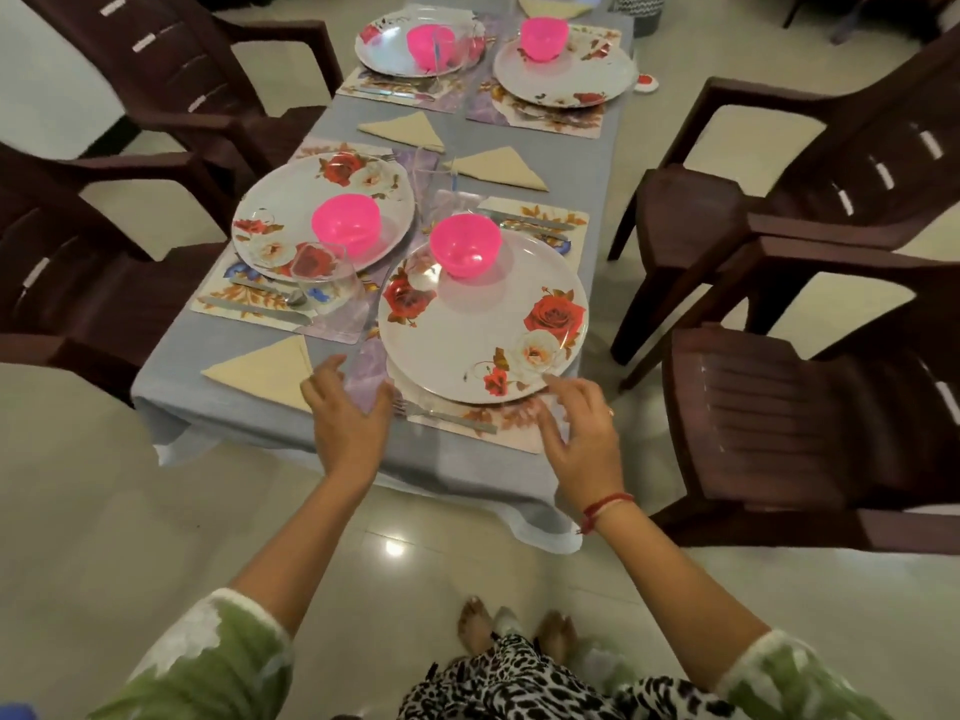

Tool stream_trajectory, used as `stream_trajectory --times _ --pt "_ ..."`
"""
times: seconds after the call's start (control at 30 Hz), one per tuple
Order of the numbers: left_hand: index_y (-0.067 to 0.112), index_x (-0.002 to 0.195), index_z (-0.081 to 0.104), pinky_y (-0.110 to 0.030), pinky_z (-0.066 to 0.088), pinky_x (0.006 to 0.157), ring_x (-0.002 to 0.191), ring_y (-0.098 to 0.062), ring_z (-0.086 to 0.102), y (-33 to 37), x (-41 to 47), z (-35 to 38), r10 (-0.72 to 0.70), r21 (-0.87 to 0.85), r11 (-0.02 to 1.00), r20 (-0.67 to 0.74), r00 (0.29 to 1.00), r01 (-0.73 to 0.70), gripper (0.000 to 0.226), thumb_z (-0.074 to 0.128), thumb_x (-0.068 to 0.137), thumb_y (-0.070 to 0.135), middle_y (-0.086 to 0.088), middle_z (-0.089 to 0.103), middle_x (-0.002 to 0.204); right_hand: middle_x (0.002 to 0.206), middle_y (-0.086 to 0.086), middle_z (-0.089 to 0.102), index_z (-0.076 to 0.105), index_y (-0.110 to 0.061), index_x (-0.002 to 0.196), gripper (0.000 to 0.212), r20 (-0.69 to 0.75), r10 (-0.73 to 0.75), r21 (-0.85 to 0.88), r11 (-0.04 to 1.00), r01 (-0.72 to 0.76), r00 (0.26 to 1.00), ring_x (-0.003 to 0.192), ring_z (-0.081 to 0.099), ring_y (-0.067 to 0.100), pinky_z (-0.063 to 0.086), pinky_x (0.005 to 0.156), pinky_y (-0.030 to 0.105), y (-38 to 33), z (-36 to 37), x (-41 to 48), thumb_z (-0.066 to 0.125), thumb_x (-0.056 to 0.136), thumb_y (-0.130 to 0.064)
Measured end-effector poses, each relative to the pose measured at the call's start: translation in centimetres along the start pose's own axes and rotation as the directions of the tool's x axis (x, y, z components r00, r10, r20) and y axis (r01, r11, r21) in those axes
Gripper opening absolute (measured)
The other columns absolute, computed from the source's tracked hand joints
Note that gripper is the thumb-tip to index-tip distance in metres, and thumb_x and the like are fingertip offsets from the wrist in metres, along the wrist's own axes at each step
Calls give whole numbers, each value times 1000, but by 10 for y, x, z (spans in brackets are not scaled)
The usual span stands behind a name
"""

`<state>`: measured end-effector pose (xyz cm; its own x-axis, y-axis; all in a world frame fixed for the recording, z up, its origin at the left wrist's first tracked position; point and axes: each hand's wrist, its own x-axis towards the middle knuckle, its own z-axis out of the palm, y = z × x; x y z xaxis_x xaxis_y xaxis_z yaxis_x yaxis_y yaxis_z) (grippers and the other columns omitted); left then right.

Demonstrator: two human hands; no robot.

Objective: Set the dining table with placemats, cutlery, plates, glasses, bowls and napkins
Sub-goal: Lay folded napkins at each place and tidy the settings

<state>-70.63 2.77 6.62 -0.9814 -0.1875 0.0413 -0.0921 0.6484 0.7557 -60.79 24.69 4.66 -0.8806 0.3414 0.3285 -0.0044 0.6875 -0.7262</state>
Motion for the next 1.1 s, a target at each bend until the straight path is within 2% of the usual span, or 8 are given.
stream_trajectory --times 0.13,0.23,0.4,0.53,0.7,0.9,1.0,1.1 --pt "14 132 41 -38 48 88 114 -26 46 32 -55 34 316 -137 946 193 929 -294 50 66 88 21 -11 38 130 108 4 53 62 -11 116 32 -78 70 -22 997 -72 995 95 52 13 47 82 24 29 -39 -16 50 93 -28" --pt "20 130 40 -35 42 99 120 -22 43 64 -104 81 417 -203 908 356 836 -367 50 58 86 36 -2 40 129 98 3 54 67 -10 105 25 -136 115 -74 989 -125 984 90 53 15 43 83 21 61 -81 -34 53 90 -23" --pt "23 121 49 -35 43 96 109 -11 45 131 -169 156 480 -315 877 532 698 -363 38 55 87 39 6 43 116 89 0 55 70 -13 91 16 -283 265 -125 943 -310 922 82 53 18 46 75 30 127 -175 -77 56 87 -19" --pt "23 116 54 -33 46 93 101 0 47 188 -213 215 523 -344 852 556 646 -394 31 58 86 32 14 43 110 90 -1 56 70 -16 92 13 -300 327 -127 918 -377 896 83 53 17 50 74 35 177 -253 -99 58 87 -20" --pt "28 115 55 -35 48 90 103 -4 50 257 -260 287 576 -406 817 527 625 -411 29 59 87 33 35 38 110 91 -1 56 70 -16 92 13 -286 232 -184 939 -291 930 83 53 17 40 74 18 221 -337 -85 58 88 -19" --pt "27 119 46 -17 43 88 107 -6 49 358 -320 353 621 -511 769 457 637 -384 42 67 87 12 9 45 117 94 -3 56 71 -17 95 13 -399 167 -144 960 -242 902 89 53 12 43 78 22 262 -440 -60 60 88 -17" --pt "25 122 45 -17 41 88 104 5 47 416 -345 391 660 -560 726 406 632 -400 43 67 87 13 13 43 115 95 -3 57 71 -17 95 12 -494 137 -127 965 -227 859 93 54 12 45 80 24 288 -498 -53 61 88 -16" --pt "18 123 48 -6 38 83 98 11 47 475 -370 437 671 -597 701 367 644 -390 39 65 89 13 15 43 115 95 -2 58 72 -16 94 12 -540 112 -126 969 -212 834 95 55 13 47 82 29 326 -560 -43 64 87 -12"
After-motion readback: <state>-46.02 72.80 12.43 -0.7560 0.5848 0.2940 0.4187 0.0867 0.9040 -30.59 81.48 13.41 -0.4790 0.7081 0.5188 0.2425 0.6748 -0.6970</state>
